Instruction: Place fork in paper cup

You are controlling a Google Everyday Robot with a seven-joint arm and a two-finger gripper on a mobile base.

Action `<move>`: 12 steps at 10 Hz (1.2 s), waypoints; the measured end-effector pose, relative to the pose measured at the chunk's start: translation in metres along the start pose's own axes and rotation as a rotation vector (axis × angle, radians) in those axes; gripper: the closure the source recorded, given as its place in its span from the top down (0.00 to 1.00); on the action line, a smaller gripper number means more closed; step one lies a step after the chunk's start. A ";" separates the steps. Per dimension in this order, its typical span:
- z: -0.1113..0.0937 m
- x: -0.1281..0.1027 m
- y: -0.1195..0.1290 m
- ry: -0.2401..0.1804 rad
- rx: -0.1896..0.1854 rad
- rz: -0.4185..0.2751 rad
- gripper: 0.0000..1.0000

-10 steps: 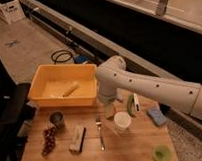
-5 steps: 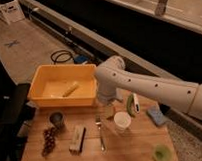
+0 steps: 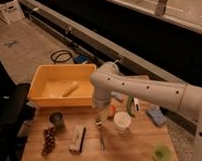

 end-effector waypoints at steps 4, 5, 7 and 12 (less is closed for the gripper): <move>0.029 0.004 -0.014 -0.009 -0.028 -0.005 0.65; 0.035 0.008 -0.016 -0.012 -0.037 0.005 0.65; 0.047 0.018 -0.018 -0.044 -0.053 0.040 0.65; 0.070 0.027 -0.016 -0.122 -0.079 0.089 0.65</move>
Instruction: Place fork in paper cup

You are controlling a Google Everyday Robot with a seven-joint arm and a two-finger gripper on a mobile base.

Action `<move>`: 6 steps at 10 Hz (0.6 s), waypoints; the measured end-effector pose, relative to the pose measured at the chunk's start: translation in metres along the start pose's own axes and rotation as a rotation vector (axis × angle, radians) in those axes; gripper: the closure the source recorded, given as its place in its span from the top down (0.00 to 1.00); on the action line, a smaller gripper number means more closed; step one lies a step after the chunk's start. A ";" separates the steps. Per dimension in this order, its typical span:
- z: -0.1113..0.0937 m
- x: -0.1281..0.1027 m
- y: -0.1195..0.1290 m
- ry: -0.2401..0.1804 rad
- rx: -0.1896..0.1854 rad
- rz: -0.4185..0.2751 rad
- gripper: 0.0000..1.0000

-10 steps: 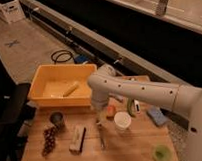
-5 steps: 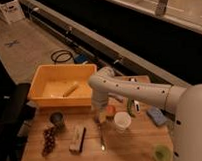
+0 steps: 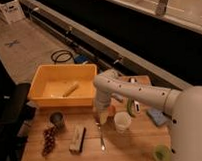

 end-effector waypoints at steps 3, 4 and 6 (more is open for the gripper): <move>0.012 0.000 0.000 -0.058 -0.008 0.015 0.65; 0.015 0.001 0.001 -0.072 -0.010 0.022 0.65; 0.021 0.003 0.003 -0.094 -0.017 0.034 0.64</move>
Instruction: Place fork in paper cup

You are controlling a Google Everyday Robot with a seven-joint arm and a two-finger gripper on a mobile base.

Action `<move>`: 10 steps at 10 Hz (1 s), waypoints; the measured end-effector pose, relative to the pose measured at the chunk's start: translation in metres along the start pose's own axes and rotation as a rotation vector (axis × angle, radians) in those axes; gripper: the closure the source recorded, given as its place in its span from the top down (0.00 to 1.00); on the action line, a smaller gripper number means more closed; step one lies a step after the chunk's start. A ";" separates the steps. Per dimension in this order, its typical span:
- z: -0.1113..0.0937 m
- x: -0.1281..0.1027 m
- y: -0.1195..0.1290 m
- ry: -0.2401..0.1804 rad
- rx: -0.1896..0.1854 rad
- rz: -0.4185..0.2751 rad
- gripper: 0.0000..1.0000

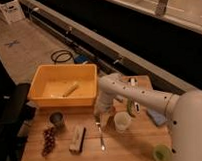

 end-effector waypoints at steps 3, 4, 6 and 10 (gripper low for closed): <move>0.003 0.000 -0.001 0.004 0.013 0.026 0.36; 0.003 0.000 0.001 0.007 0.011 0.028 0.28; 0.003 -0.001 0.000 0.009 0.022 0.029 0.07; -0.001 -0.002 0.001 0.015 0.043 0.026 0.00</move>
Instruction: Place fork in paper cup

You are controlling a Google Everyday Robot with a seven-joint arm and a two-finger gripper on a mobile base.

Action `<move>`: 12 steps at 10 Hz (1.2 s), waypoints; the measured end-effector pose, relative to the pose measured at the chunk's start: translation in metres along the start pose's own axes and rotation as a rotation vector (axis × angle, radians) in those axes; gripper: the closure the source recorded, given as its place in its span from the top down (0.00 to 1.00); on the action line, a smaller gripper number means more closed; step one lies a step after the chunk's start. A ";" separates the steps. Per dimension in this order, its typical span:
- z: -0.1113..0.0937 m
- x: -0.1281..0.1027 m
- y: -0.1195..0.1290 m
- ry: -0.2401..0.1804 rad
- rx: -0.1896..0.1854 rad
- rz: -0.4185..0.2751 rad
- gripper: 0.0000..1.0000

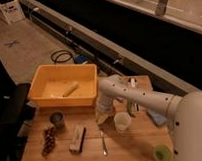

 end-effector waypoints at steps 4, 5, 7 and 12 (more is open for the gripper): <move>-0.041 -0.019 0.001 0.023 0.070 -0.043 0.00; -0.059 -0.028 0.002 0.033 0.097 -0.061 0.00; -0.088 -0.042 0.002 0.052 0.142 -0.093 0.00; -0.185 -0.075 -0.003 0.116 0.292 -0.185 0.00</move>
